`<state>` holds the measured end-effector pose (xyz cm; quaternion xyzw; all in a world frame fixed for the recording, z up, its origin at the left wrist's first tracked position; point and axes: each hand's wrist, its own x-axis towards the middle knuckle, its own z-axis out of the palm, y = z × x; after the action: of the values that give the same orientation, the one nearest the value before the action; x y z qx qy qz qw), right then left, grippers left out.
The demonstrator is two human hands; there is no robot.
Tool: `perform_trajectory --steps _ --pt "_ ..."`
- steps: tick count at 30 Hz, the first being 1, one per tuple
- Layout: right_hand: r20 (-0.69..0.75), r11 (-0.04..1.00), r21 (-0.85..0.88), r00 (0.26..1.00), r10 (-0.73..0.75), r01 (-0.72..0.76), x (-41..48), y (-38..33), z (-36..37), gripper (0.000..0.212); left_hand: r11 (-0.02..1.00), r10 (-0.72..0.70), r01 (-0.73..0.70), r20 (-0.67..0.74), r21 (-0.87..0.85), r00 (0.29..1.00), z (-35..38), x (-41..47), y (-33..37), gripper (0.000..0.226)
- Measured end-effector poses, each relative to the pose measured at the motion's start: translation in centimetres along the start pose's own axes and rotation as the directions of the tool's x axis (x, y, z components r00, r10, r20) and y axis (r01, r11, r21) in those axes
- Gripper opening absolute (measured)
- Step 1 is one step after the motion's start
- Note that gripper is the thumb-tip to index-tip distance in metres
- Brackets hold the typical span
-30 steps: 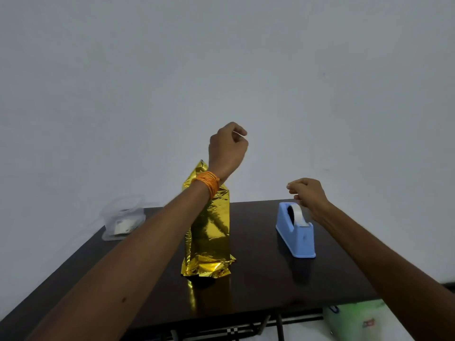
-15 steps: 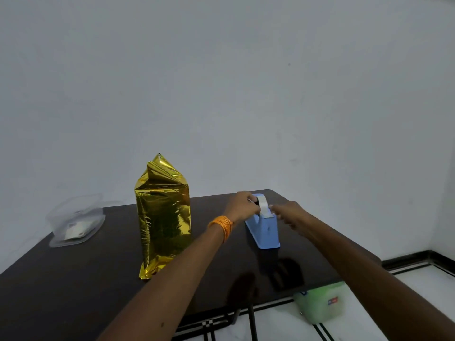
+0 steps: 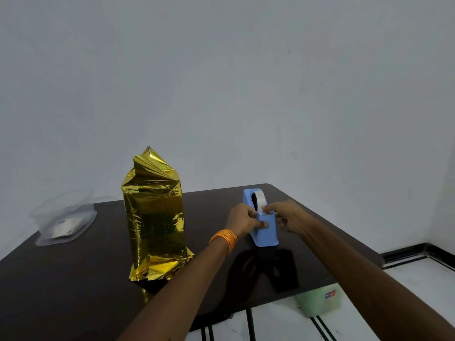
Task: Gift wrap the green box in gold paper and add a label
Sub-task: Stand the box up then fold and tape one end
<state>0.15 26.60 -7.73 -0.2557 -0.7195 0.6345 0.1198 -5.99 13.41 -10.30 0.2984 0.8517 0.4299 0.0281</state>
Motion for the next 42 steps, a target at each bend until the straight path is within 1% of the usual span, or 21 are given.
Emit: perform_trajectory --steps 3,6,8,10,14,16,20,22,24,28,30,34,36,37,39,40,42 --pt "-0.048 0.997 -0.074 0.999 -0.021 0.017 0.7 -0.6 0.2 0.023 1.0 0.002 -0.002 -0.017 0.003 1.0 0.0 -0.1 0.1 0.033" --pt "-0.093 0.978 -0.188 0.989 -0.114 0.095 0.9 -1.0 0.5 0.025 1.0 0.001 -0.001 -0.028 -0.002 1.0 -0.1 -0.2 0.1 0.031" --pt "-0.11 0.953 -0.266 0.978 -0.18 0.145 0.6 -1.1 0.7 0.025 1.0 0.002 -0.002 -0.032 -0.003 1.0 0.0 -0.4 0.2 0.036" --pt "-0.138 0.937 -0.295 0.962 -0.234 0.186 0.2 -1.2 0.7 0.025 1.0 0.0 0.0 -0.039 -0.002 0.999 0.1 -0.5 0.1 0.041" --pt "-0.179 0.926 -0.299 0.939 -0.294 0.233 -0.8 -1.6 0.9 0.023 1.0 0.008 -0.009 -0.045 -0.012 0.999 0.2 -0.5 0.0 0.043" --pt "-0.173 0.942 -0.256 0.948 -0.267 0.219 -1.3 -1.4 0.9 0.026 1.0 0.012 -0.012 -0.049 -0.01 0.999 0.2 -0.6 0.0 0.043" --pt "-0.151 0.984 -0.07 0.973 -0.173 0.164 -2.3 0.1 0.0 0.023 1.0 0.016 -0.017 -0.066 -0.007 0.998 0.5 -0.6 -0.1 0.04" --pt "-0.156 0.988 -0.043 0.975 -0.156 0.151 -2.5 0.7 -0.1 0.021 1.0 0.018 -0.017 -0.065 0.009 0.998 0.4 -0.5 -0.2 0.035" --pt "-0.162 0.984 -0.059 0.971 -0.173 0.166 -2.4 1.1 0.0 0.023 0.999 0.025 -0.024 -0.063 0.021 0.998 0.3 -0.5 -0.1 0.03" --pt "-0.168 0.976 -0.122 0.966 -0.198 0.179 -2.0 2.1 0.1 0.027 0.999 0.036 -0.034 -0.072 0.024 0.997 0.4 -0.6 -0.2 0.028" --pt "-0.151 0.959 -0.182 0.958 -0.245 0.216 -1.9 2.6 -0.1 0.03 0.999 0.035 -0.033 -0.072 0.021 0.997 0.5 -0.6 -0.3 0.029" --pt "-0.125 0.881 -0.384 0.93 -0.345 0.275 -1.9 2.2 -0.7 0.029 0.999 0.033 -0.032 -0.059 0.018 0.998 0.5 -0.5 -0.4 0.03" --pt "-0.078 0.807 -0.538 0.939 -0.334 0.243 -2.3 1.9 -1.0 0.024 0.998 0.041 -0.038 -0.071 0.052 0.997 0.6 -0.5 -0.5 0.031" --pt "-0.06 0.777 -0.589 0.948 -0.314 0.221 -2.7 2.0 -1.0 0.024 0.998 0.043 -0.039 -0.076 0.055 0.996 0.7 -0.4 -0.6 0.028" --pt "-0.053 0.766 -0.606 0.95 -0.308 0.214 -3.2 2.6 -1.4 0.03 0.998 0.045 -0.041 -0.066 0.055 0.997 0.6 -0.4 -0.6 0.026" --pt "-0.069 0.765 -0.6 0.938 -0.341 0.234 -3.5 2.8 -1.7 0.031 0.997 0.044 -0.041 -0.049 0.066 0.998 0.5 -0.4 -0.6 0.029" --pt "-0.084 0.771 -0.559 0.904 -0.419 0.306 -4.7 2.5 -2.2 0.025 0.993 0.036 -0.036 -0.006 0.114 0.999 0.0 -1.2 -0.2 0.039"
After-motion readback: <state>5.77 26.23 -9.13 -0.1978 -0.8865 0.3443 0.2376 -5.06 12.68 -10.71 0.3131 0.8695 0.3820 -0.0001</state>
